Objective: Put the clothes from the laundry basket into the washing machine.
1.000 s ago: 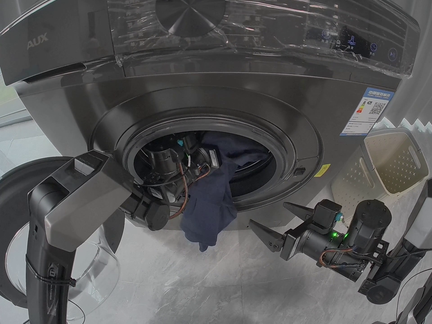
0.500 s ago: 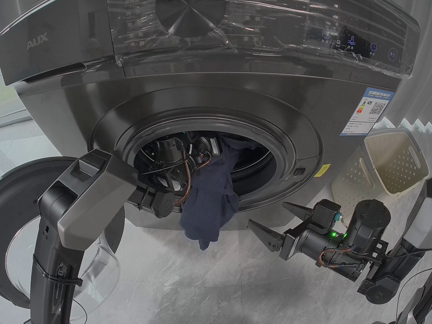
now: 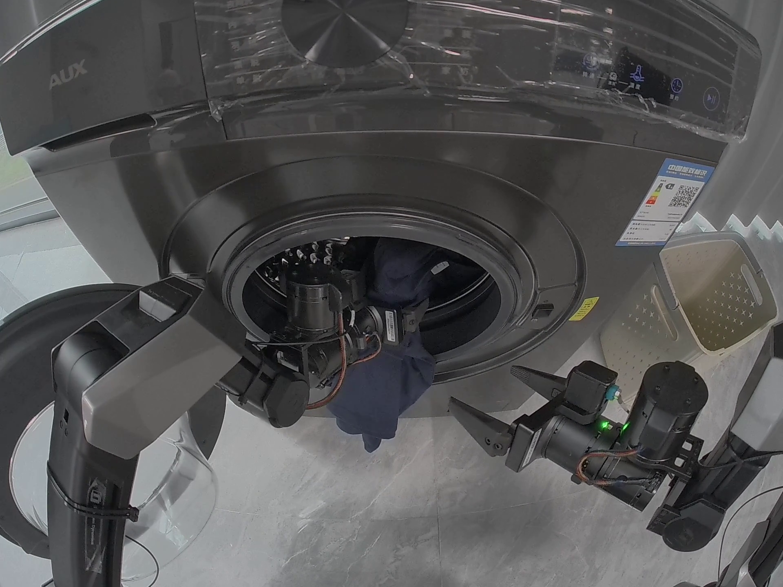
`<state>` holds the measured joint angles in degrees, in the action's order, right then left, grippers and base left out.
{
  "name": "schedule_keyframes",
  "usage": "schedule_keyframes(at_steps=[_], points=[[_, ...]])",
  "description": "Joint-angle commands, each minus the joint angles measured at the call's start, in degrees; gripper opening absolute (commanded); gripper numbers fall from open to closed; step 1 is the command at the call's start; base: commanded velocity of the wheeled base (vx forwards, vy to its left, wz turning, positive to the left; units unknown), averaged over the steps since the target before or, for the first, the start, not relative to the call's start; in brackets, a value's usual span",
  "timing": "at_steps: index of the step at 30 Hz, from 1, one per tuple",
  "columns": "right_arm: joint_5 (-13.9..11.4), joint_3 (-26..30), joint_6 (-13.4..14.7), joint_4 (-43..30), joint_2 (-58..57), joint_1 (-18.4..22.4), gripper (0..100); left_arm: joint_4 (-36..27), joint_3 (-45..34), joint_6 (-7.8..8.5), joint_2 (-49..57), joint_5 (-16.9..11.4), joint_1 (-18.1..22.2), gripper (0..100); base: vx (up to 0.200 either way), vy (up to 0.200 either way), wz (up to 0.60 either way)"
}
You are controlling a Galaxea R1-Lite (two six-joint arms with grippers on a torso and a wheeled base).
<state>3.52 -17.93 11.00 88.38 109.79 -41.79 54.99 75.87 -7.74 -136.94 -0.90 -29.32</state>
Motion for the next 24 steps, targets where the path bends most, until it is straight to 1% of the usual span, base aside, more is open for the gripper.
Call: schedule_keyframes(at_steps=[1, 3, 7, 10, 12, 13, 14, 15, 19, 24], points=[[-0.01, 0.0, -0.01, 0.04, -0.1, -0.57, 100, -0.06, -0.46, 0.53, -0.96, 0.02, -0.48, 0, 0.0, 0.0, 0.0], [-0.01, -0.09, -0.01, 0.04, -0.28, -0.57, 100, -0.15, 0.24, 1.24, -1.67, -0.06, -0.3, 0, 0.0, 0.0, 0.0], [-0.01, -0.17, -0.01, 0.04, -0.19, -0.57, 100, -0.59, 3.93, 1.06, -2.37, 0.46, -0.04, 0, 0.0, 0.0, 0.0], [-0.01, -0.17, 0.17, 0.04, -0.1, -0.66, 100, -0.68, 6.74, 0.27, -2.63, 1.08, 0.23, 0, 0.0, 0.0, 0.0], [-0.01, -0.26, -0.01, 0.04, -0.19, -0.66, 100, -0.76, 9.12, -2.1, -2.63, 2.75, 0.31, 0, 0.0, 0.0, 0.0], [-0.01, -0.26, -0.01, 0.04, -0.19, -0.57, 100, -0.68, 10.26, -2.98, -2.72, 3.1, 0.4, 0, 0.0, 0.0, 0.0], [-0.01, -0.26, -0.01, 0.04, -0.19, -0.57, 100, -0.68, 10.26, -2.98, -2.72, 3.1, 0.4, 0, 0.0, 0.0, 0.0], [-0.01, -0.52, -0.01, 0.04, -0.19, -0.66, 100, -0.32, 13.42, -4.21, -2.81, 3.8, 0.84, 0, 0.0, 0.0, 0.0], [0.08, -0.96, 0.25, 0.04, 0.16, -1.63, 100, 0.38, 17.73, -4.56, -4.04, 5.12, 1.28, 0, 0.0, 0.0, 0.0], [0.08, -0.88, 0.52, 0.04, -0.01, -1.98, 100, 2.4, 16.24, -4.48, -4.3, 5.21, 0.84, 0, 0.0, 0.0, 0.0]])
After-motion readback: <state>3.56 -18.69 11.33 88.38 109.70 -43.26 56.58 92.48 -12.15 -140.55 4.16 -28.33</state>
